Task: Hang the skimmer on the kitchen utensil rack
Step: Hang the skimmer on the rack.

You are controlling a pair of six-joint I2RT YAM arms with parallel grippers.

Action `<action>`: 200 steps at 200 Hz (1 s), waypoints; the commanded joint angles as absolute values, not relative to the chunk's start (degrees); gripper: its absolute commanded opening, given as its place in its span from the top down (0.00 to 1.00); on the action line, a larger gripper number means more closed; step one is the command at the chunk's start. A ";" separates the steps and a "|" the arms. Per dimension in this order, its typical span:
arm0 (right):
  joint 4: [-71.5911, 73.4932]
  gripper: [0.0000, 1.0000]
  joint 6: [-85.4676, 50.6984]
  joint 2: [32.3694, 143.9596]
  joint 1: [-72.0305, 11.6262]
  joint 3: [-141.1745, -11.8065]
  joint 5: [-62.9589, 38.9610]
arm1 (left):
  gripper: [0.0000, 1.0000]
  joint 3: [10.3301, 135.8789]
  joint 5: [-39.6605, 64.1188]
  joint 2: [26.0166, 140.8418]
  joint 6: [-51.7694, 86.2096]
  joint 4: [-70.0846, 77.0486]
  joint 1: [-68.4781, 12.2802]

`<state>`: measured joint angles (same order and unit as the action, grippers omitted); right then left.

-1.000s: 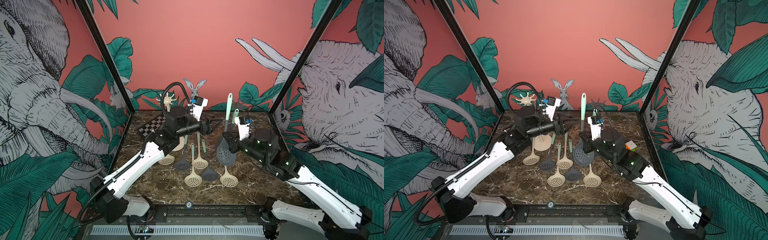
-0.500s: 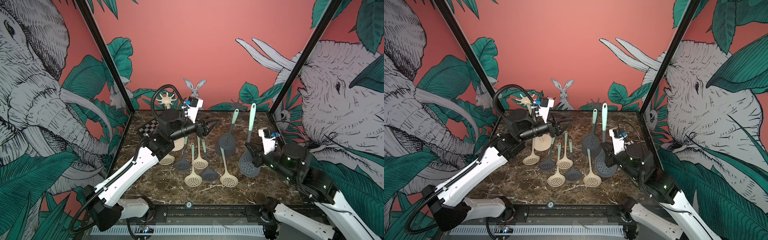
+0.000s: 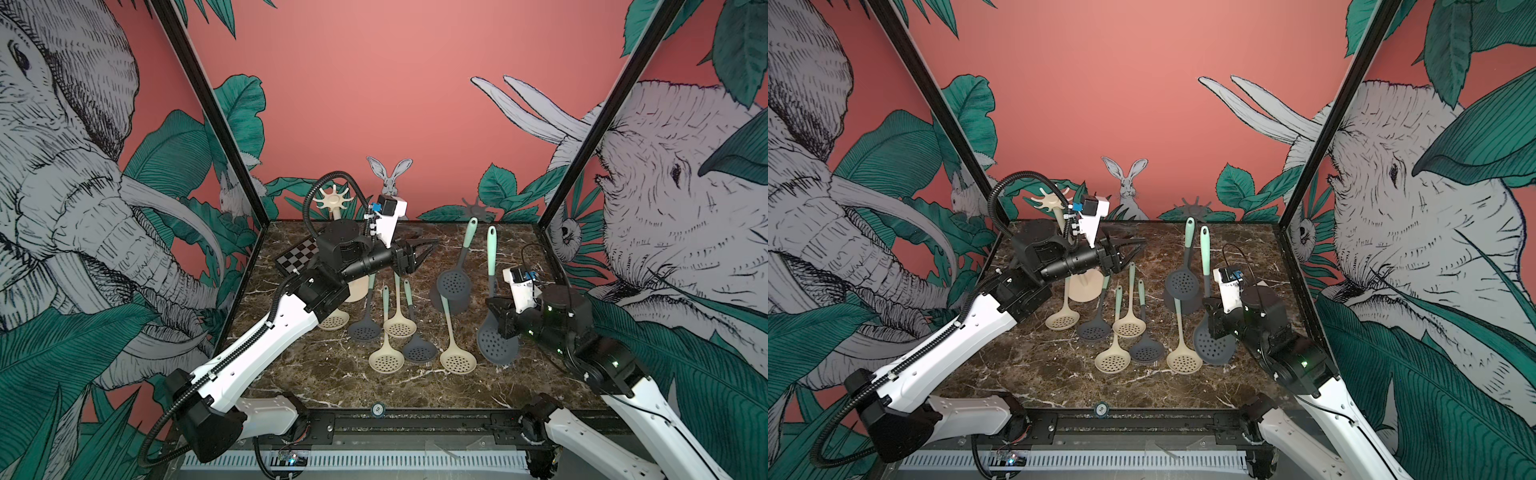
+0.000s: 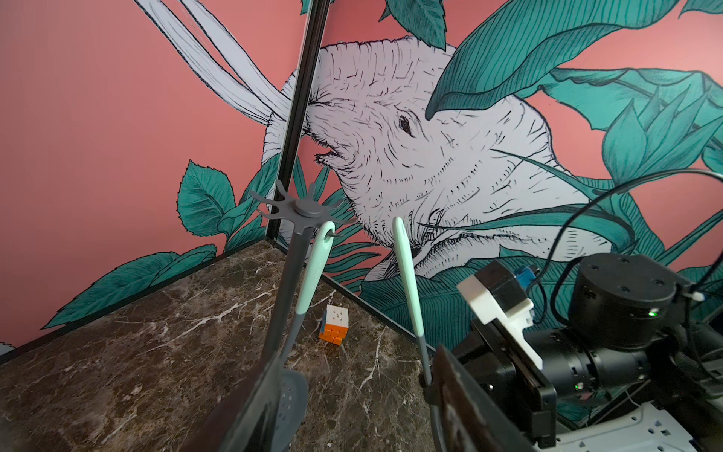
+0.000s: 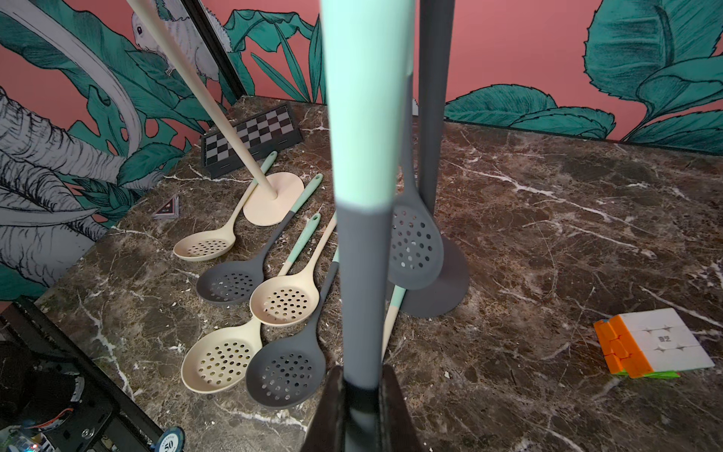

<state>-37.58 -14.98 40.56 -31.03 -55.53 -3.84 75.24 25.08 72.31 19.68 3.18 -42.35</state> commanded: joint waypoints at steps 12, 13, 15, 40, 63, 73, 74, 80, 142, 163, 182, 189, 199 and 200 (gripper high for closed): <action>-31.40 1.00 -15.58 41.54 -28.00 -55.02 -8.85 | 0.37 74.25 26.10 70.93 19.38 4.99 -42.26; -31.39 1.00 -15.57 41.56 -27.88 -54.98 -8.95 | 0.37 74.22 26.10 70.97 19.31 5.00 -42.27; -31.31 1.00 -15.60 41.63 -27.82 -54.94 -9.09 | 0.37 74.23 26.10 70.94 19.35 5.05 -42.21; -29.75 1.00 -15.70 41.87 -26.34 -54.46 -10.62 | 0.37 74.05 26.28 71.01 19.46 5.19 -42.22; -29.33 1.00 -15.67 42.43 -25.20 -54.45 -11.62 | 0.37 73.92 26.45 71.03 19.33 5.33 -42.19; -29.28 1.00 -15.72 42.74 -24.81 -54.47 -12.20 | 0.37 73.97 26.46 71.03 19.26 5.36 -42.20; -29.27 1.00 -15.73 42.77 -24.75 -54.44 -12.30 | 0.37 73.99 26.50 71.07 19.26 5.36 -42.24; -29.21 1.00 -15.67 42.93 -24.57 -54.40 -12.78 | 0.37 73.96 26.46 71.04 19.16 5.30 -42.24; -28.52 1.00 -15.65 44.73 -22.52 -53.82 -15.57 | 0.37 73.86 26.54 71.19 18.98 5.19 -42.19; -27.87 1.00 -15.82 45.17 -21.74 -53.52 -16.62 | 0.37 73.86 26.64 71.34 18.98 5.30 -42.24; -27.47 1.00 -15.87 45.50 -20.95 -53.34 -17.62 | 0.37 73.83 26.63 71.43 18.98 5.34 -42.24; -27.24 1.00 -15.90 45.61 -20.64 -53.11 -18.00 | 0.37 73.85 26.67 71.40 19.02 5.43 -42.19; -27.03 1.00 -15.83 45.83 -20.25 -53.05 -18.73 | 0.37 73.91 26.68 71.49 19.07 5.43 -42.25; -26.96 1.00 -15.83 45.86 -20.19 -53.02 -18.90 | 0.37 73.91 26.70 71.52 19.07 5.44 -42.26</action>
